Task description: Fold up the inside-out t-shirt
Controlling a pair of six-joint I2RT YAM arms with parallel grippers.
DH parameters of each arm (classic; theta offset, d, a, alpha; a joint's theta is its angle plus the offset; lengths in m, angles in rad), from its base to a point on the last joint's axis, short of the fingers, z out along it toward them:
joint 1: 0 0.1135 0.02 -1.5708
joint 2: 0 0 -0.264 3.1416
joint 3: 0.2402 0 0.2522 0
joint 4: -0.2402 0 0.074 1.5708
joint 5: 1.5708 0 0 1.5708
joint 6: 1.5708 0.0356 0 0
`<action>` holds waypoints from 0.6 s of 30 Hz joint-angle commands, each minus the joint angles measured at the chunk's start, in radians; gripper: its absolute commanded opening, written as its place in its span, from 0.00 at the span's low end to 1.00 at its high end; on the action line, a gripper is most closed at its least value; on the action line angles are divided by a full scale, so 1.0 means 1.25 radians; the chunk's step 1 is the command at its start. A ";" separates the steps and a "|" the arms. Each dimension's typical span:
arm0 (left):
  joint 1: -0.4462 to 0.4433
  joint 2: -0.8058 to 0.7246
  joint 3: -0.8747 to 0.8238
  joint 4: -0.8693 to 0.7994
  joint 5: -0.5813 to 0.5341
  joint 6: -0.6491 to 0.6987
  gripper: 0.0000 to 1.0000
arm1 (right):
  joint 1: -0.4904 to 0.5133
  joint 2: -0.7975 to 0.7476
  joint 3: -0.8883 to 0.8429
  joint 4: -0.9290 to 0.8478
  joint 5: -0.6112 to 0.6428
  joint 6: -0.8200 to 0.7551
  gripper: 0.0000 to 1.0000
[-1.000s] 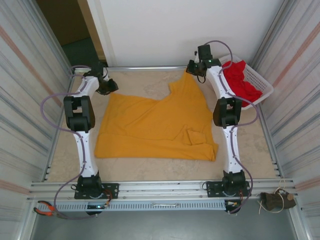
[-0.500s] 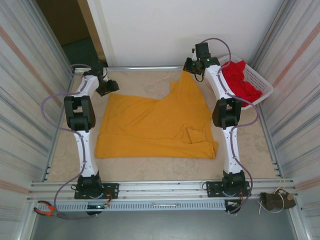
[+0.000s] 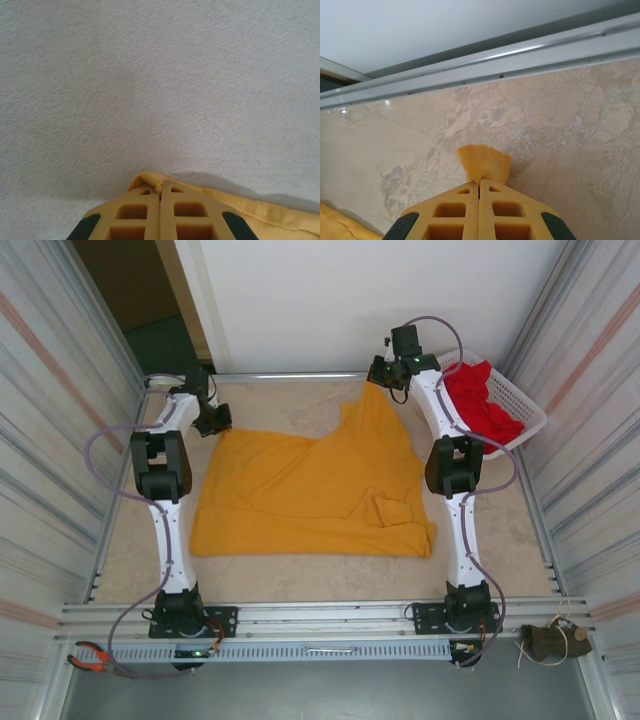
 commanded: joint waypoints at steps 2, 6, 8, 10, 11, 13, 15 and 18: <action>0.001 -0.103 -0.041 0.006 0.029 0.001 0.00 | -0.001 -0.098 -0.050 -0.024 -0.014 0.004 0.00; 0.014 -0.211 -0.128 0.042 0.048 -0.023 0.00 | 0.003 -0.238 -0.221 0.034 -0.015 0.011 0.00; 0.021 -0.269 -0.179 0.058 0.062 -0.039 0.00 | 0.006 -0.317 -0.320 0.073 -0.012 0.017 0.00; 0.027 -0.318 -0.238 0.082 0.074 -0.055 0.00 | 0.010 -0.397 -0.427 0.113 -0.010 0.026 0.00; 0.031 -0.341 -0.272 0.094 0.083 -0.063 0.00 | 0.014 -0.440 -0.487 0.130 -0.006 0.032 0.00; 0.038 -0.382 -0.335 0.116 0.089 -0.075 0.00 | 0.020 -0.514 -0.589 0.151 -0.001 0.040 0.00; 0.047 -0.419 -0.393 0.136 0.097 -0.092 0.00 | 0.031 -0.594 -0.694 0.174 0.008 0.050 0.00; 0.072 -0.464 -0.470 0.163 0.120 -0.121 0.00 | 0.053 -0.705 -0.824 0.191 0.029 0.066 0.00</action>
